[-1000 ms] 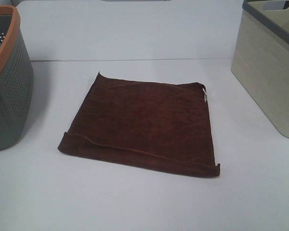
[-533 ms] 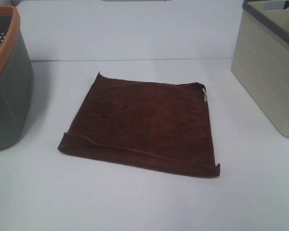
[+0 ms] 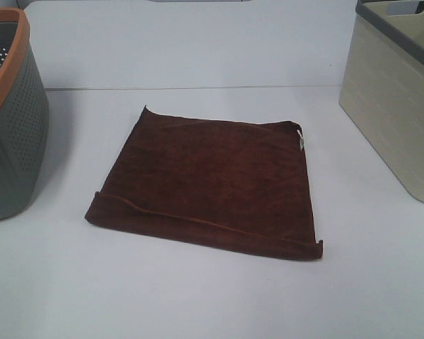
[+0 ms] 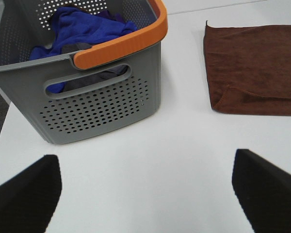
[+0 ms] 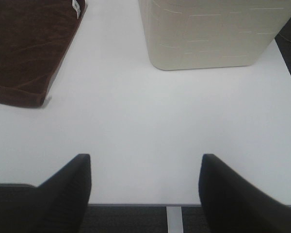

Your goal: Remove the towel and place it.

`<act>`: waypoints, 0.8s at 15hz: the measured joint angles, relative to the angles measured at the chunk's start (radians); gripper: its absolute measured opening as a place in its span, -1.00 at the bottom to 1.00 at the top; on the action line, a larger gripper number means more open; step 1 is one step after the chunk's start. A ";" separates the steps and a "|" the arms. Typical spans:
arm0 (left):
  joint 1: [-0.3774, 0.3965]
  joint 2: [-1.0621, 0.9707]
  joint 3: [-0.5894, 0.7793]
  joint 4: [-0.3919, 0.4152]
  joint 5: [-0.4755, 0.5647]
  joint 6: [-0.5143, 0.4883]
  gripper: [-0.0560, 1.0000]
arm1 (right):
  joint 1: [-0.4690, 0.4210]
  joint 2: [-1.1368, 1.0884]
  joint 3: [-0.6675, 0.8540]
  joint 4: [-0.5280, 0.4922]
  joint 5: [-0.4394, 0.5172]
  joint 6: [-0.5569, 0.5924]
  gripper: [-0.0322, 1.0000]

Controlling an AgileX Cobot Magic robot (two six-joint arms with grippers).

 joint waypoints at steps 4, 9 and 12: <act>0.000 0.000 0.000 -0.002 0.000 0.002 0.82 | 0.000 0.000 0.000 0.000 0.000 -0.006 0.14; 0.000 0.000 0.000 0.043 -0.001 -0.050 0.82 | 0.000 0.000 0.000 0.000 0.000 -0.006 0.14; 0.000 0.000 0.000 0.043 -0.001 -0.051 0.82 | 0.000 0.000 0.000 0.000 0.000 -0.006 0.14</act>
